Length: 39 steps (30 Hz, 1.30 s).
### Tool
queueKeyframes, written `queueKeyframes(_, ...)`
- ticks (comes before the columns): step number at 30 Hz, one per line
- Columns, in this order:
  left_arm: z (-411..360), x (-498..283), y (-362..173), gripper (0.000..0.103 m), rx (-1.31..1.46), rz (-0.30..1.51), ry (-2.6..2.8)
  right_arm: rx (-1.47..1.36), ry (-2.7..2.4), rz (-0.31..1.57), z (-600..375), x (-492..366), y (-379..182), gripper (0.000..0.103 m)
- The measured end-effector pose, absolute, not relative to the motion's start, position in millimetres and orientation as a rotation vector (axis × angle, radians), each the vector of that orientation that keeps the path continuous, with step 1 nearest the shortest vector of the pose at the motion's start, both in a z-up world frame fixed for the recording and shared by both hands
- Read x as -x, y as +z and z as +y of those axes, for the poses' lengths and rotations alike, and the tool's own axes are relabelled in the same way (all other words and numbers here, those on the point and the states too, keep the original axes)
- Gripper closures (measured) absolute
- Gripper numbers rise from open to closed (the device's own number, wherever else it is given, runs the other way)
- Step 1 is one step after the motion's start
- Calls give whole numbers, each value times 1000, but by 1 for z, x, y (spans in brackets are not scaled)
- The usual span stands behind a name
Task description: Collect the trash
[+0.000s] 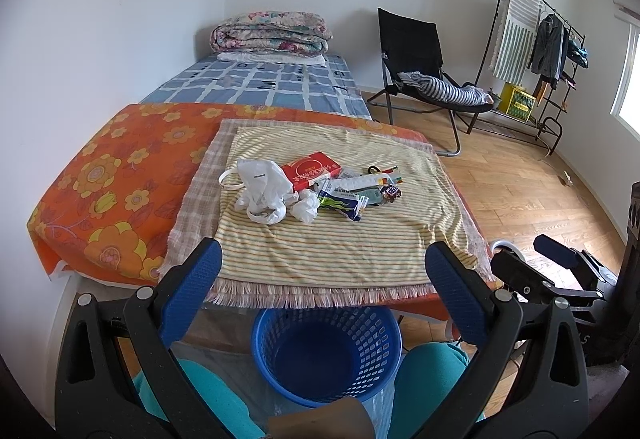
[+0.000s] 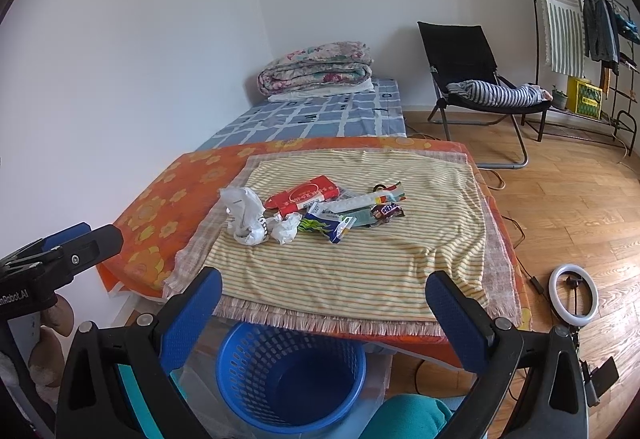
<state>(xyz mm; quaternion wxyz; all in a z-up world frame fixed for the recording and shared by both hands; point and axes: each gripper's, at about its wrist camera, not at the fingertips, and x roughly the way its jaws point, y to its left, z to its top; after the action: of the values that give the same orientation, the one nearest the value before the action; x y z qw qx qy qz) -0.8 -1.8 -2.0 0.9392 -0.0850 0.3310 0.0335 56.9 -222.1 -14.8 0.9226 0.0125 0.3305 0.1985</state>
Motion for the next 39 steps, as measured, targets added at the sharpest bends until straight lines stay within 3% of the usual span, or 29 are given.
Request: queueKeyframes(39,-1,2,-2,0,175,670,66,-30,414,696,-219,-49,-18,0)
